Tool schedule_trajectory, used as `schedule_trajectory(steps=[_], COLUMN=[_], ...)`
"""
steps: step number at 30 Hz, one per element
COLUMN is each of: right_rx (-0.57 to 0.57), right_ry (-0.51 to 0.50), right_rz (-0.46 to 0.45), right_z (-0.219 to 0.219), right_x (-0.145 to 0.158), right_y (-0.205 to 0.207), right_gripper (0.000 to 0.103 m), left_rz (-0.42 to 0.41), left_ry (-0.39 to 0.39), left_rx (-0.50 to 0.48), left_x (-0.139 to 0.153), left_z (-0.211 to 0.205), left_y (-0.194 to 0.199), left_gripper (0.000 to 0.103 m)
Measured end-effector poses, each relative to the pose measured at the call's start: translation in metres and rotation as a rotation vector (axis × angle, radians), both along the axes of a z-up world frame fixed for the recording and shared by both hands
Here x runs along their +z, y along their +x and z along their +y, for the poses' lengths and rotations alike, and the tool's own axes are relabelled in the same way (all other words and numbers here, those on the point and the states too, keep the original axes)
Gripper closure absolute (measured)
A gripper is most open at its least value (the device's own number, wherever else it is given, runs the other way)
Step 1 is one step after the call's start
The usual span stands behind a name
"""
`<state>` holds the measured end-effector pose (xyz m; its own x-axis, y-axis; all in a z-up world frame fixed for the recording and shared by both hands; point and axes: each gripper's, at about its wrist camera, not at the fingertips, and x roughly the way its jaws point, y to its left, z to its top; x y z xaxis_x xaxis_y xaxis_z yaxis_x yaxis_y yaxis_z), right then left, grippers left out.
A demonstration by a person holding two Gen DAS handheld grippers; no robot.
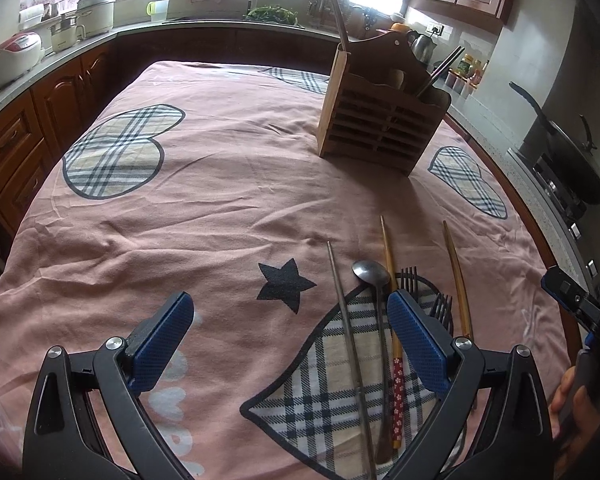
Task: Organize utensils
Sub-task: 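Close the left tool on a metal chopstick while the right tool grasps a wooden chopstick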
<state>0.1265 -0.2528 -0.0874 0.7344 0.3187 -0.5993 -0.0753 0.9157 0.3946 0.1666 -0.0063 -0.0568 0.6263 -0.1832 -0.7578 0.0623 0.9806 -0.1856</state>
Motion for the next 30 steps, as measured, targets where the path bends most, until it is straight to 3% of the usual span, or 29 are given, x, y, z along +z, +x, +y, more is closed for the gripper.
schedule_trajectory(steps=[6,8,14,30], right_rx=[0.006,0.010,0.033,0.082], right_ry=[-0.025,-0.029,-0.047,-0.183], right_rz=[0.037,0.053,0.106,0.263], right_z=[0.003,0.004,0.011,0.034], right_x=[-0.007,-0.011,-0.021,-0.054], right_y=[0.014,0.020,0.042,0.105], right_gripper=[0.032,0.044,0.063,0.090], left_rz=[0.009,0.018,0.070,0.154], left_ry=[0.026,0.031,0.047,0.106], left_rx=[-0.034,-0.041,-0.051,-0.129], left_x=[-0.001,-0.003,-0.016,-0.045], left_z=[-0.012,-0.015,-0.019,-0.040], left_y=[0.011,0.015,0.034,0.071], left_gripper=[0.010,0.013,0.025,0.046])
